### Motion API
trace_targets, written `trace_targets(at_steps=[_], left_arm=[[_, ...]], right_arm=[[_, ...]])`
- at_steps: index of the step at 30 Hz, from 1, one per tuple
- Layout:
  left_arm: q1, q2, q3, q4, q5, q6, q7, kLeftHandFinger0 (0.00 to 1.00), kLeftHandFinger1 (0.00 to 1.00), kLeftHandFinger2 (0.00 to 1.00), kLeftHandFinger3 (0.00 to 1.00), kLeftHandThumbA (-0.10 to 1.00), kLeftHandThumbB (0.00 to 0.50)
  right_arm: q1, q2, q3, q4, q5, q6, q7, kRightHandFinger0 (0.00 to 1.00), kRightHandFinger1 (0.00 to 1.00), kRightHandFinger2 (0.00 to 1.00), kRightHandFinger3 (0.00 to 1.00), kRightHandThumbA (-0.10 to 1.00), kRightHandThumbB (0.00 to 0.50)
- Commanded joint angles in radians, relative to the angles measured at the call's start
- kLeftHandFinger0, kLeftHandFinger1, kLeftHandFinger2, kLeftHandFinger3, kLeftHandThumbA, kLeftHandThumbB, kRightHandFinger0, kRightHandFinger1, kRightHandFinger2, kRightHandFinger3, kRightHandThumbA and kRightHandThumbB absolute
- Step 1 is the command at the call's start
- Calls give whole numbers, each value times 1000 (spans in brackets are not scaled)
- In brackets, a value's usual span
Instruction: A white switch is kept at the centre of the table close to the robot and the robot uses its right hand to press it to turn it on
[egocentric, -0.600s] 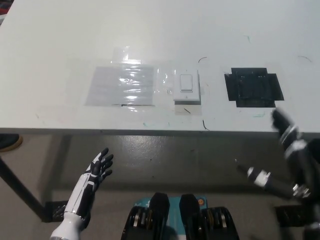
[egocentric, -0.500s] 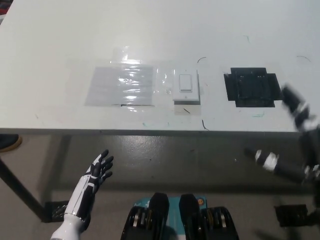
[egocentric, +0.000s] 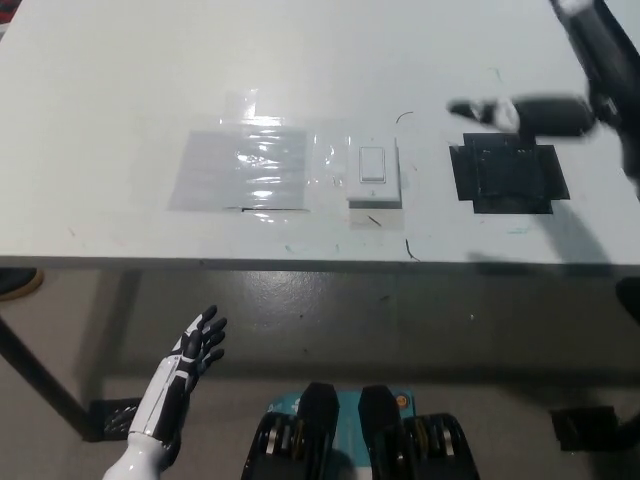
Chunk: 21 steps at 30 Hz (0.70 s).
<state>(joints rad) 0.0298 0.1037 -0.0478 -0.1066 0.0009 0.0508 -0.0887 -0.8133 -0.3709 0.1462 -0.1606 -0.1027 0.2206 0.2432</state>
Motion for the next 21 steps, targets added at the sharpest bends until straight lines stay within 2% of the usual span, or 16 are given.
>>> trace_targets(at_steps=[1, 4, 6, 7, 10, 14, 18, 20, 21], left_arm=[[-2, 2, 0, -38, -9, -25, -11, 1000, 1000, 1000, 1000, 1000, 56], [-2, 3, 1, -35, -12, -29, -13, 1000, 1000, 1000, 1000, 1000, 52], [-2, 3, 3, -39, -16, -22, -13, 1000, 1000, 1000, 1000, 1000, 59], [-1, 4, 2, -44, -14, -13, -13, 1000, 1000, 1000, 1000, 1000, 62], [-3, 1, 1, -44, -10, -8, -11, 1000, 1000, 1000, 1000, 1000, 70], [-3, 2, 0, -44, -6, -16, -9, 1000, 1000, 1000, 1000, 1000, 82], [-6, 5, -1, -42, -2, -24, -10, 1000, 1000, 1000, 1000, 1000, 70], [-6, 6, 0, -46, -10, -17, -14, 1000, 1000, 1000, 1000, 1000, 68], [-5, 6, 0, -46, -11, -15, -15, 1000, 1000, 1000, 1000, 1000, 66]], right_arm=[[-528, -41, 211, 326, -58, 249, 363, 1000, 1000, 1000, 1000, 1000, 332], [-568, -27, 258, 411, -81, 226, 380, 1000, 1000, 1000, 1000, 1000, 336], [-609, -19, 321, 506, -141, 151, 401, 1000, 1000, 1000, 1000, 1000, 369], [-631, -7, 353, 552, -164, 133, 408, 1000, 1000, 1000, 1000, 1000, 364], [-652, 32, 392, 638, -163, 167, 410, 1000, 1000, 1000, 1000, 1000, 384], [-653, 81, 428, 744, -148, 142, 402, 1000, 1000, 1000, 1000, 1000, 340], [-634, 109, 442, 771, -132, 160, 397, 1000, 1000, 1000, 1000, 1000, 339], [-629, 119, 451, 781, -137, 156, 405, 1000, 1000, 1000, 1000, 1000, 316], [-628, 121, 466, 786, -156, 155, 406, 1000, 1000, 1000, 1000, 1000, 325]])
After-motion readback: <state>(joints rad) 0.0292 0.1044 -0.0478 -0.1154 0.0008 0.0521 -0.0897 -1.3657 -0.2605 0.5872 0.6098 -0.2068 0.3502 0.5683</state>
